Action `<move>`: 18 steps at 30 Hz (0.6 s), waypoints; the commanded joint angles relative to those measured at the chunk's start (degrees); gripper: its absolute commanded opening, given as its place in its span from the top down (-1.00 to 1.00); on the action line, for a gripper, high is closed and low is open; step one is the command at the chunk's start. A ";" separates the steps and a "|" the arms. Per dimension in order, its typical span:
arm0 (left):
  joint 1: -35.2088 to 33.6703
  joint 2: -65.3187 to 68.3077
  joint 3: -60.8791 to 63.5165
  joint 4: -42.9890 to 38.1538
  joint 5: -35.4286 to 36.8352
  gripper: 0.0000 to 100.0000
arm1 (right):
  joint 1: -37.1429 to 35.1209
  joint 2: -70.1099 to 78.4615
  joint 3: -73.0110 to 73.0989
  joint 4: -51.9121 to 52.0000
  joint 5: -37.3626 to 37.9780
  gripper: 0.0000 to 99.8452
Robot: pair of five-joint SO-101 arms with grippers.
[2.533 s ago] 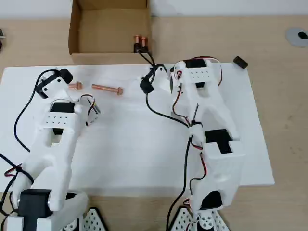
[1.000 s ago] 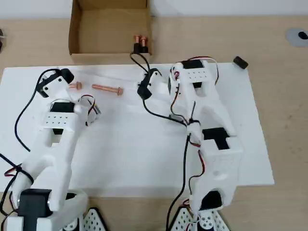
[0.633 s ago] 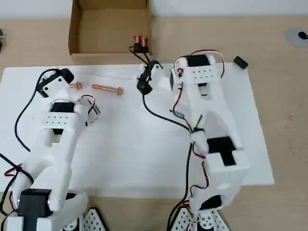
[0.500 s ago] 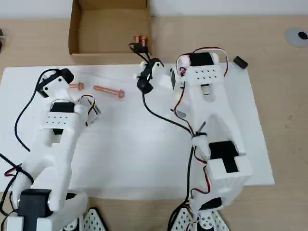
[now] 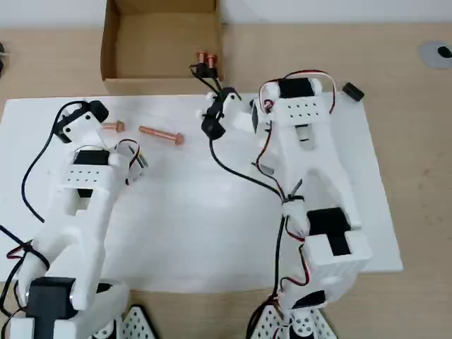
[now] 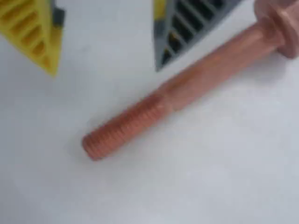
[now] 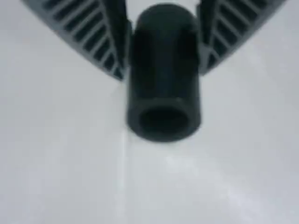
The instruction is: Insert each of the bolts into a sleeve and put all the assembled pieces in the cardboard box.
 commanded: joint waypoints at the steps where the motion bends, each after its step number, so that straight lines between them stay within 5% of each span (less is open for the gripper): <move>1: 0.62 -0.31 -0.18 -0.44 -0.62 0.69 | 0.22 -3.38 0.40 -0.09 1.05 0.79; 7: 0.62 -0.40 -0.18 -0.44 -1.76 0.70 | 0.22 -3.38 2.24 -1.41 1.14 0.63; 18: 0.62 -0.57 -0.09 -0.35 -2.11 0.70 | -0.40 -3.56 14.99 -7.47 1.05 0.63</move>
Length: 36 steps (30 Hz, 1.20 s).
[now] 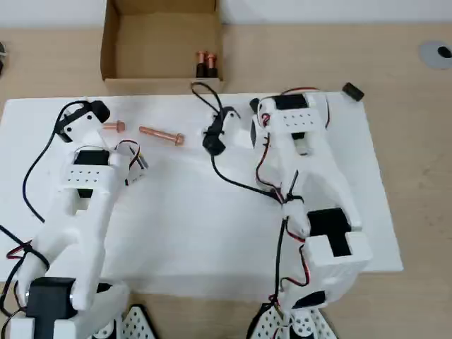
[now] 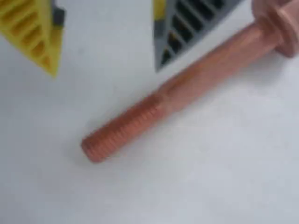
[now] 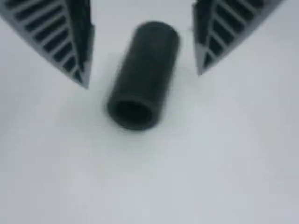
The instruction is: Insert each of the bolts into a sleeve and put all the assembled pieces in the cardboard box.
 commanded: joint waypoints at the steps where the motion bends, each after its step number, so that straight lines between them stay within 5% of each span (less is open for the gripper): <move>1: 0.62 -0.57 -0.26 -0.35 -0.53 0.70 | -0.40 -3.56 2.51 -1.14 0.35 0.63; 21: 0.62 -0.57 -0.26 -0.35 -0.53 0.70 | -0.04 2.68 3.03 -6.07 0.44 0.63; 36: 0.62 -0.57 -0.26 -0.35 -0.53 0.69 | 7.34 2.51 -2.77 -0.70 1.14 0.63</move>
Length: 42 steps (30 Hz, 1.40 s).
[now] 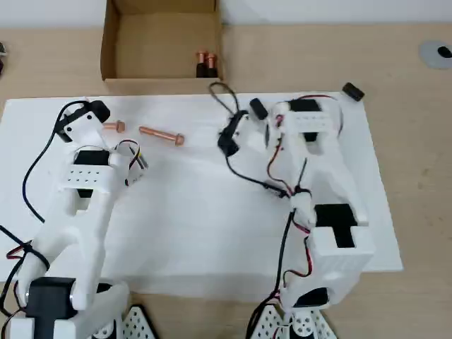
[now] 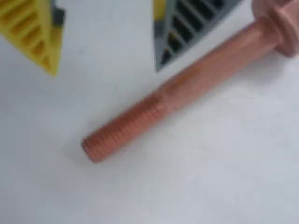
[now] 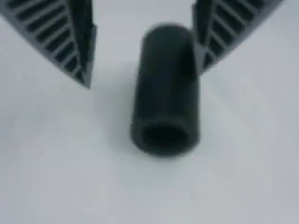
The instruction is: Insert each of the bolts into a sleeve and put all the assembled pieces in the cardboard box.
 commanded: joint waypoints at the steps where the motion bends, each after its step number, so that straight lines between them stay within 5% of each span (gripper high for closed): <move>1: 0.62 -0.57 -0.26 -0.35 -0.53 0.69 | 1.10 -0.04 -1.89 1.14 0.09 0.63; 31: 0.62 -0.40 -0.26 -0.35 -0.62 0.69 | -2.24 0.04 5.05 -4.66 -3.34 0.64; 42: 0.62 -0.40 -0.26 -0.35 -0.62 0.69 | -1.98 -0.22 4.97 -4.57 -3.43 0.98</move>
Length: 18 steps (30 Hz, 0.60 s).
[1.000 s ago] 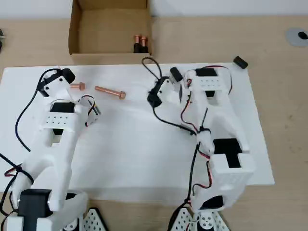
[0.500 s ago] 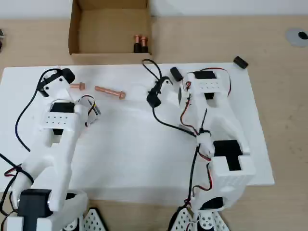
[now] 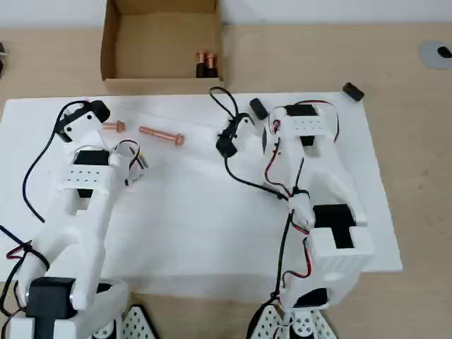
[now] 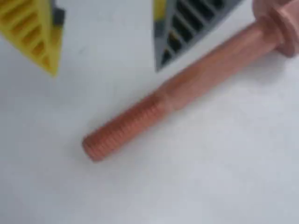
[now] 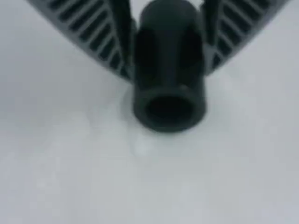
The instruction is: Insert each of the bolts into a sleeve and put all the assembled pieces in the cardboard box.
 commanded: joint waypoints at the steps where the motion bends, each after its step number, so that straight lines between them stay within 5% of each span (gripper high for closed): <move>1: 0.62 -0.40 -0.26 -0.35 -0.62 0.69 | -0.40 -0.48 0.40 0.09 -0.62 0.98; 18: 2.02 -0.40 -0.26 -0.35 -0.62 0.69 | 2.59 -0.57 -24.40 16.26 -1.85 0.98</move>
